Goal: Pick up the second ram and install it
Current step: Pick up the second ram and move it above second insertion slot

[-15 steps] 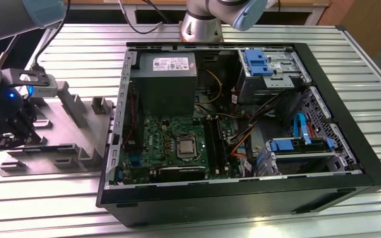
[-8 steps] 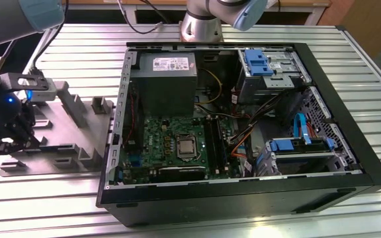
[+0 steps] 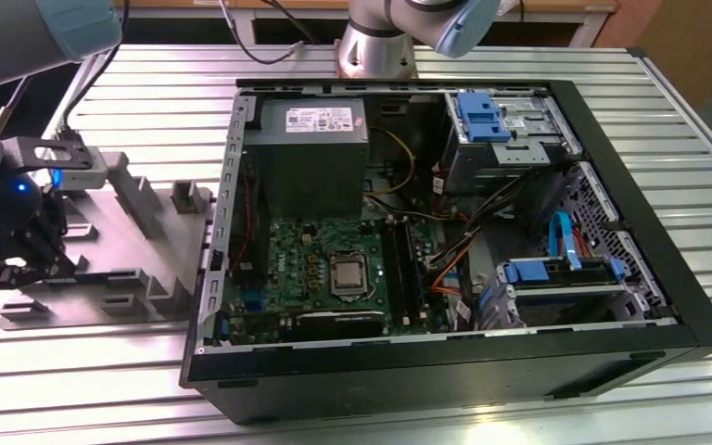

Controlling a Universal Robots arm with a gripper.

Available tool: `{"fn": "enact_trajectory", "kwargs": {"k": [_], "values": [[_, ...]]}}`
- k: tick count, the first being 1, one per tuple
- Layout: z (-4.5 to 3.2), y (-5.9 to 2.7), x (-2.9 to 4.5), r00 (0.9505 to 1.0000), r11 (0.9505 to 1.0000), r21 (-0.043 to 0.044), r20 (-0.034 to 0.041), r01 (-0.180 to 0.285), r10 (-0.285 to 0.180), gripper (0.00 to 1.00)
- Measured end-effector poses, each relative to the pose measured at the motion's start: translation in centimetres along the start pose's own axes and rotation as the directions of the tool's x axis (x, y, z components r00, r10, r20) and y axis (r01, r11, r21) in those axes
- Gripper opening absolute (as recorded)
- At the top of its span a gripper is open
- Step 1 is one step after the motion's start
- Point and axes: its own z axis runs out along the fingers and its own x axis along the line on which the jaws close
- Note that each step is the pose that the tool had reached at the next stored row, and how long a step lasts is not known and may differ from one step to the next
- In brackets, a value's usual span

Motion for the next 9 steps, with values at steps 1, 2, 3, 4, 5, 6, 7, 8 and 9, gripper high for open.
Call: {"fn": "enact_trajectory", "kwargs": {"k": [1,2,3,4,5,6,7,8,9], "values": [[0.00,0.00,-0.01,1.0000,1.0000,0.0000,0.0001,0.000,0.000,0.10],[0.01,0.00,-0.01,1.0000,1.0000,0.0001,0.0001,0.000,0.000,0.10],[0.01,0.00,-0.01,1.0000,1.0000,0.0000,0.0000,0.000,0.000,0.10],[0.01,0.00,-0.01,1.0000,1.0000,0.0000,0.0000,0.000,0.000,0.11],[0.01,0.00,-0.01,1.0000,1.0000,0.0000,0.0000,0.000,0.000,0.16],[0.02,0.00,-0.01,1.0000,1.0000,0.0000,0.0001,0.000,0.000,0.16],[0.02,0.00,-0.01,1.0000,1.0000,0.0000,0.0000,0.000,0.000,0.23],[0.03,0.00,-0.01,1.0000,1.0000,0.0001,0.0001,0.000,0.000,0.29],[0.03,0.00,-0.01,1.0000,1.0000,0.0000,-0.0001,0.000,0.000,0.29]]}}
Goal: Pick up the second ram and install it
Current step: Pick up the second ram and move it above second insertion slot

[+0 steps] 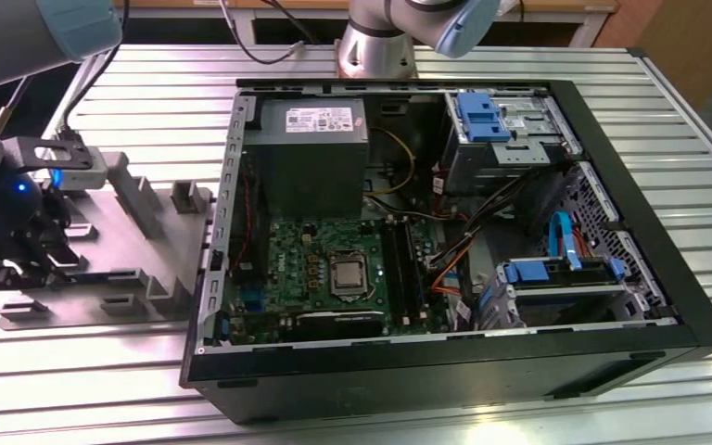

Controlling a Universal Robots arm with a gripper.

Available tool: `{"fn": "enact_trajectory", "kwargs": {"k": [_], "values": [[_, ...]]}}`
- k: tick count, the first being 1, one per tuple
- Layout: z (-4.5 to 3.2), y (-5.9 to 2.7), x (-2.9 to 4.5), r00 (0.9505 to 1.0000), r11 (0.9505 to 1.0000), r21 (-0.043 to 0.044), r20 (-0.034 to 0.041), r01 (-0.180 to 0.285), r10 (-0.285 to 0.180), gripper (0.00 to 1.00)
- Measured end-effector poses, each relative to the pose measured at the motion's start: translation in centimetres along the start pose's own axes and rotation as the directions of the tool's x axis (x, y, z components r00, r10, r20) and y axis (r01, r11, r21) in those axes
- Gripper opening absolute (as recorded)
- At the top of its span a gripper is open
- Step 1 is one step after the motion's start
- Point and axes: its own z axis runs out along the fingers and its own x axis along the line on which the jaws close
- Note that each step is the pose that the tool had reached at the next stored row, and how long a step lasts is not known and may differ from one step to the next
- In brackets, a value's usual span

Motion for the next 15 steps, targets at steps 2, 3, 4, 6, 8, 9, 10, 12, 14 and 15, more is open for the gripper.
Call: {"fn": "enact_trajectory", "kwargs": {"k": [2,3,4,6,8,9,10,12,14,15], "values": [[0.18,-0.01,0.00,1.0000,1.0000,0.0004,-0.0001,0.000,0.000,0.36],[0.35,-0.02,0.00,1.0000,1.0000,0.0003,-0.0003,0.001,-0.001,0.36],[0.51,-0.02,0.01,1.0000,1.0000,0.0000,-0.0007,0.003,-0.003,0.36],[0.74,-0.03,0.01,0.9999,0.9999,-0.0001,-0.0012,0.013,-0.013,0.36],[0.91,-0.04,-0.02,0.9994,0.9994,-0.0005,-0.0021,0.034,-0.034,0.36],[0.93,-0.04,-0.02,0.9993,0.9993,-0.0007,-0.0024,0.038,-0.038,0.36],[0.93,-0.04,-0.02,0.9992,0.9992,-0.0008,-0.0025,0.039,-0.039,0.36],[0.93,-0.04,-0.02,0.9992,0.9992,-0.0008,-0.0025,0.039,-0.039,0.36],[0.94,-0.04,-0.02,0.9992,0.9992,-0.0006,-0.0024,0.039,-0.039,0.36],[0.94,-0.04,-0.02,0.9992,0.9992,-0.0006,-0.0023,0.039,-0.039,0.36]]}}
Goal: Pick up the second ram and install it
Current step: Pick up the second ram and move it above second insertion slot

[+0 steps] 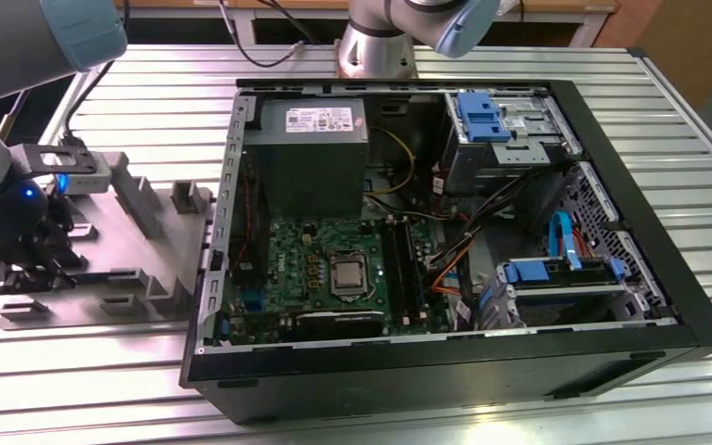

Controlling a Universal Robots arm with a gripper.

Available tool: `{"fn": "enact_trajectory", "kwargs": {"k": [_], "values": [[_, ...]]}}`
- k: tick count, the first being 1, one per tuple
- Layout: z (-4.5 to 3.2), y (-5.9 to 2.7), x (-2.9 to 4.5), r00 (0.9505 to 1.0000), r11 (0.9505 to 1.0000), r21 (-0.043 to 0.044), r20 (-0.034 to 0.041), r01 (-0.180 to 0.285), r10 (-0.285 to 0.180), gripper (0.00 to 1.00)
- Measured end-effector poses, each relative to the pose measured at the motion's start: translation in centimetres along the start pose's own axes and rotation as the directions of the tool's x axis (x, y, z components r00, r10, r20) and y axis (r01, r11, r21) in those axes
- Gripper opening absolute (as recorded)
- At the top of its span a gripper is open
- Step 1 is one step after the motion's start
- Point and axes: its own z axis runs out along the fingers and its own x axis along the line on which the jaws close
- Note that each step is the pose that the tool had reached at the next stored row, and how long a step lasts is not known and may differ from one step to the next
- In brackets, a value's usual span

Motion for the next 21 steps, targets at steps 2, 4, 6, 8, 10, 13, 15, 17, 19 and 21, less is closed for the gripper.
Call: {"fn": "enact_trajectory", "kwargs": {"k": [2,4,6,8,10,13,15,17,19,21], "values": [[0.00,0.00,0.00,1.0000,1.0000,0.0000,0.0000,0.000,0.000,0.36],[0.00,0.00,0.00,1.0000,1.0000,0.0000,0.0000,0.000,0.000,0.27],[0.00,0.00,0.00,1.0000,1.0000,0.0000,0.0000,0.000,0.000,0.27],[0.13,-0.01,0.00,1.0000,1.0000,0.0006,0.0004,0.000,0.000,0.27],[0.30,-0.01,0.00,1.0000,1.0000,0.0003,0.0020,0.000,0.000,0.27],[0.37,-0.02,0.01,0.9999,0.9999,0.0002,0.0031,-0.012,0.012,0.27],[0.40,-0.04,0.00,0.9999,0.9999,0.0003,0.0032,-0.012,0.012,0.27],[0.43,-0.05,-0.01,1.0000,1.0000,0.0001,0.0027,0.003,-0.003,0.27],[0.43,-0.04,0.00,0.9998,0.9998,-0.0002,0.0041,0.020,-0.020,0.27],[0.44,-0.05,0.00,0.9995,0.9995,0.0002,0.0133,0.030,-0.030,0.27]]}}
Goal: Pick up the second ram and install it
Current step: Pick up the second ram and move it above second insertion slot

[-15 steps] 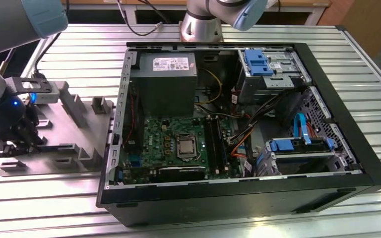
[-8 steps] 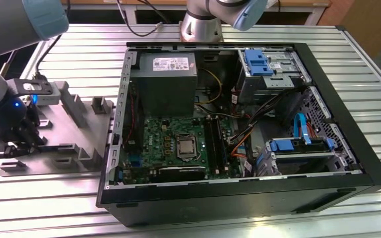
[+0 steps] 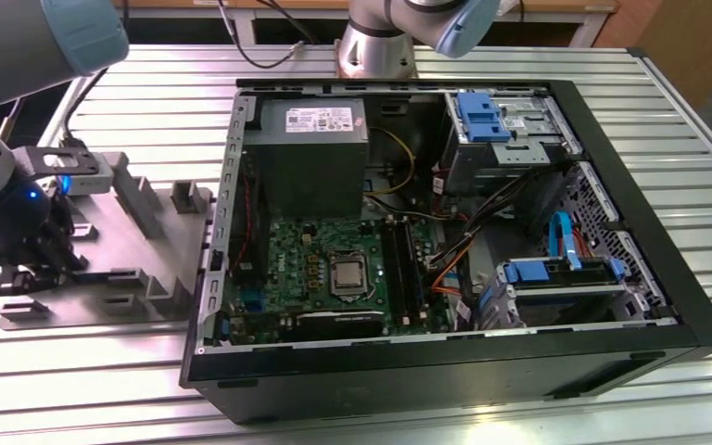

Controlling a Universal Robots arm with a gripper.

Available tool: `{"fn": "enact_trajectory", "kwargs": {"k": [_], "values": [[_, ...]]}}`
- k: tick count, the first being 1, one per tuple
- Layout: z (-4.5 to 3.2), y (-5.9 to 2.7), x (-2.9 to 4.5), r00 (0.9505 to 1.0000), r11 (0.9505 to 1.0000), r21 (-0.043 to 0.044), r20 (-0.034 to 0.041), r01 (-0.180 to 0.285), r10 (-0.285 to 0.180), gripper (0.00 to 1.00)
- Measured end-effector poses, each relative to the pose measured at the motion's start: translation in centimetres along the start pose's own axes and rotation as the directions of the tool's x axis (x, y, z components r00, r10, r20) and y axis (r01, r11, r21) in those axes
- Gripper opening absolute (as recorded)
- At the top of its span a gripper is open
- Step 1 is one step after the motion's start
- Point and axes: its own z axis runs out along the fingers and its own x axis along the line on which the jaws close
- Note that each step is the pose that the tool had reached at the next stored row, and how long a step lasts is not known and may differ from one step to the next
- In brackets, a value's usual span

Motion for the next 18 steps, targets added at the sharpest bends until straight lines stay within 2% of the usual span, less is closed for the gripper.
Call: {"fn": "enact_trajectory", "kwargs": {"k": [3,13,14,18], "values": [[0.00,0.00,0.00,1.0000,1.0000,0.0004,0.0083,0.001,-0.001,0.27],[0.00,0.00,0.01,1.0000,1.0000,0.0003,0.0079,0.001,-0.001,0.26],[0.00,0.00,0.01,1.0000,1.0000,0.0003,0.0079,0.001,-0.001,0.19],[0.01,0.01,0.08,1.0000,1.0000,0.0004,0.0078,0.001,-0.001,0.19]]}}
